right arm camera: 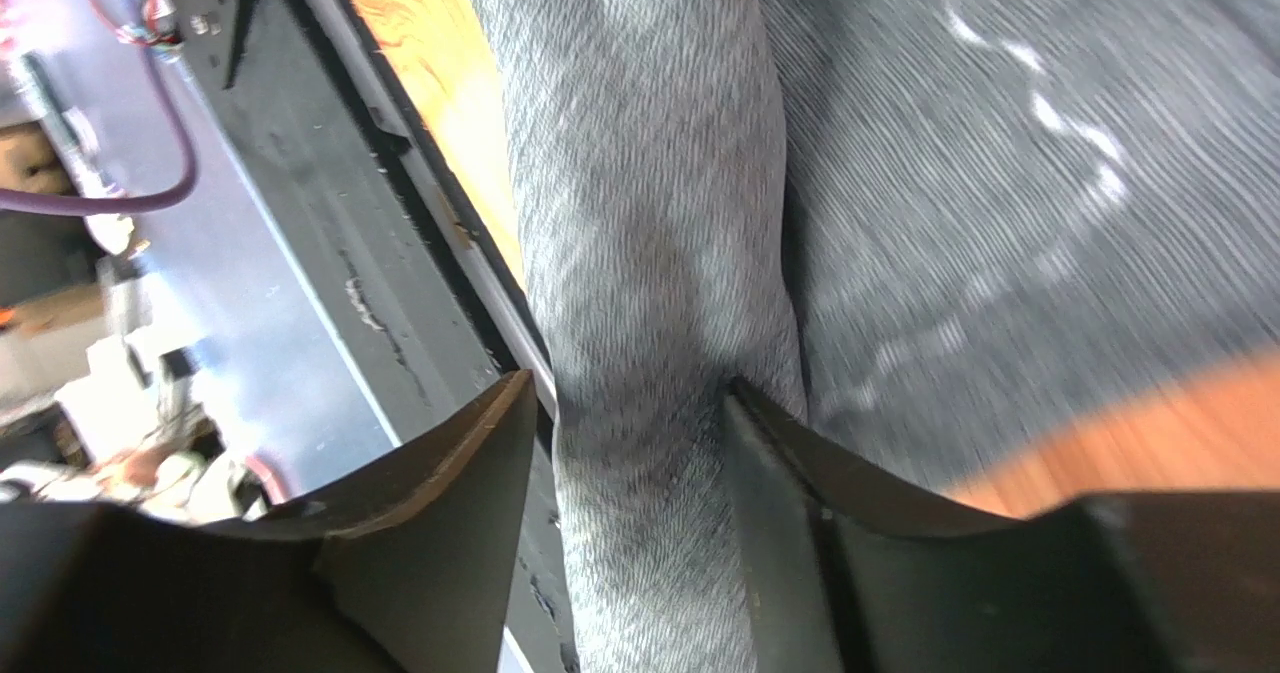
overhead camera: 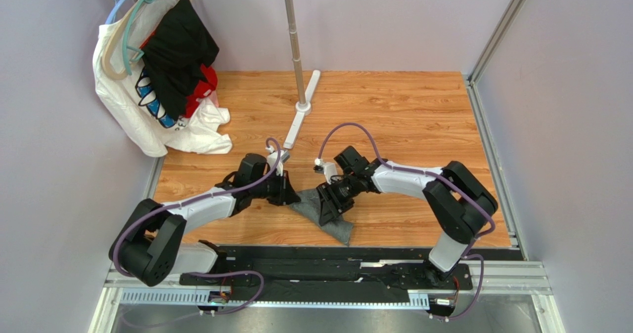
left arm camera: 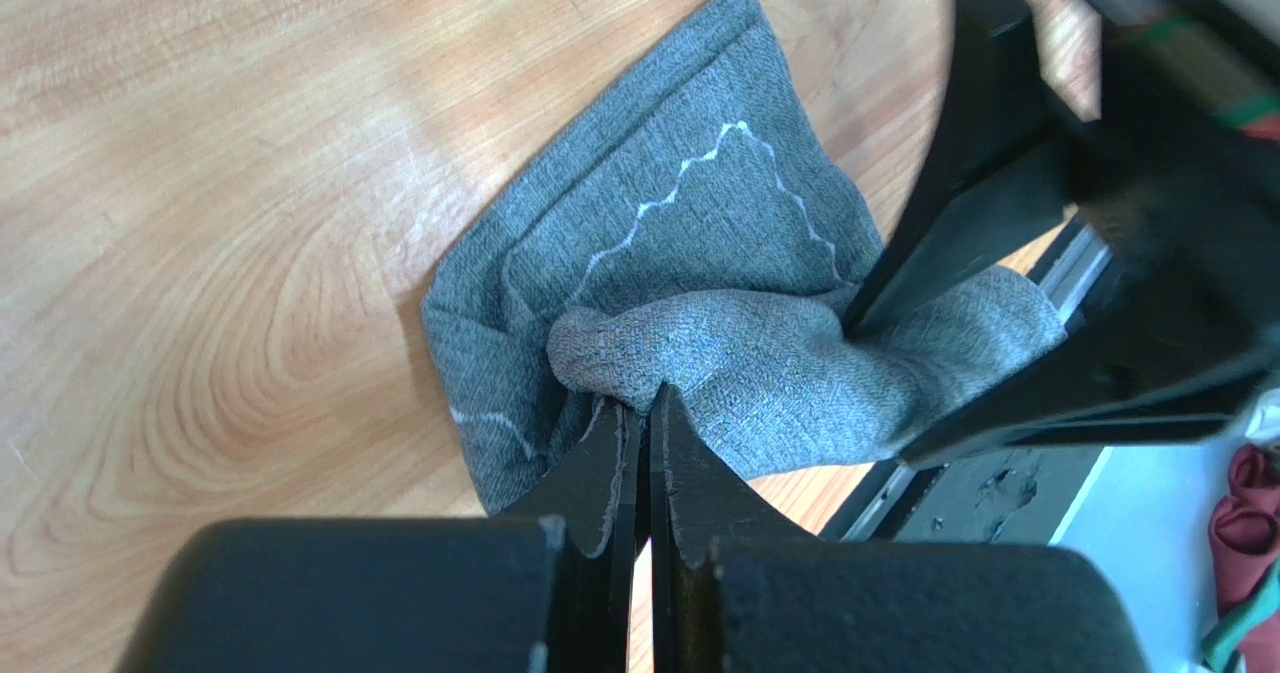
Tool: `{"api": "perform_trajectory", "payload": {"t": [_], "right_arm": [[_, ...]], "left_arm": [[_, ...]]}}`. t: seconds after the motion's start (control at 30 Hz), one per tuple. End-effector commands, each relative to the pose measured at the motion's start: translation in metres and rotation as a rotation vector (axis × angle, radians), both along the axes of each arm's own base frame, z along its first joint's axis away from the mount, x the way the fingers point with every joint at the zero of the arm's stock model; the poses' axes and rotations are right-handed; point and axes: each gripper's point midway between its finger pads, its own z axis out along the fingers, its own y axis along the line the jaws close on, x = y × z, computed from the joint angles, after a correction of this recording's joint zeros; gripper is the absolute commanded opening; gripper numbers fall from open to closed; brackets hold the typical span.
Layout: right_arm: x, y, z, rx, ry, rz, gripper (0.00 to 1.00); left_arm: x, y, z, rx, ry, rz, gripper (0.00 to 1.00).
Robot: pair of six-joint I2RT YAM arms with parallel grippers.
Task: Fold the napkin, place the utensils inside, and roll it up
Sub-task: Roll the napkin with the utensil
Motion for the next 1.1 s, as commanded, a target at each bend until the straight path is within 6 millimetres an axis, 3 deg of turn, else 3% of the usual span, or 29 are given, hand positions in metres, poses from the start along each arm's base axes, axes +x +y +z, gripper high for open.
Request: {"api": "perform_trajectory", "payload": {"t": [0.0,0.03,0.17,0.3,0.6,0.87,1.07], "right_arm": [[0.007,-0.018,0.009,-0.079,-0.098,-0.080,0.56],[0.007,-0.022,0.011,-0.089,-0.115,-0.094,0.68],[0.016,-0.036,0.034,-0.101,-0.264,-0.173,0.70],[0.004,-0.044,0.042,-0.122,-0.316,-0.202,0.72],[-0.027,-0.049,0.018,-0.211,-0.335,-0.177,0.72],[-0.027,-0.051,0.002,-0.273,-0.355,-0.157,0.70],[-0.033,-0.052,-0.012,-0.307,-0.324,-0.140,0.59]], "left_arm": [[0.003,0.004,-0.008,0.055,0.012,-0.023,0.00],[0.002,0.003,-0.009,0.055,0.019,-0.026,0.00],[0.003,0.002,-0.010,0.060,0.030,-0.034,0.00],[0.003,0.003,-0.009,0.063,0.027,-0.034,0.00],[0.003,0.003,-0.010,0.067,0.033,-0.033,0.00],[0.004,0.002,-0.015,0.075,0.050,-0.035,0.00],[0.005,0.002,-0.016,0.079,0.060,-0.032,0.00]]}}
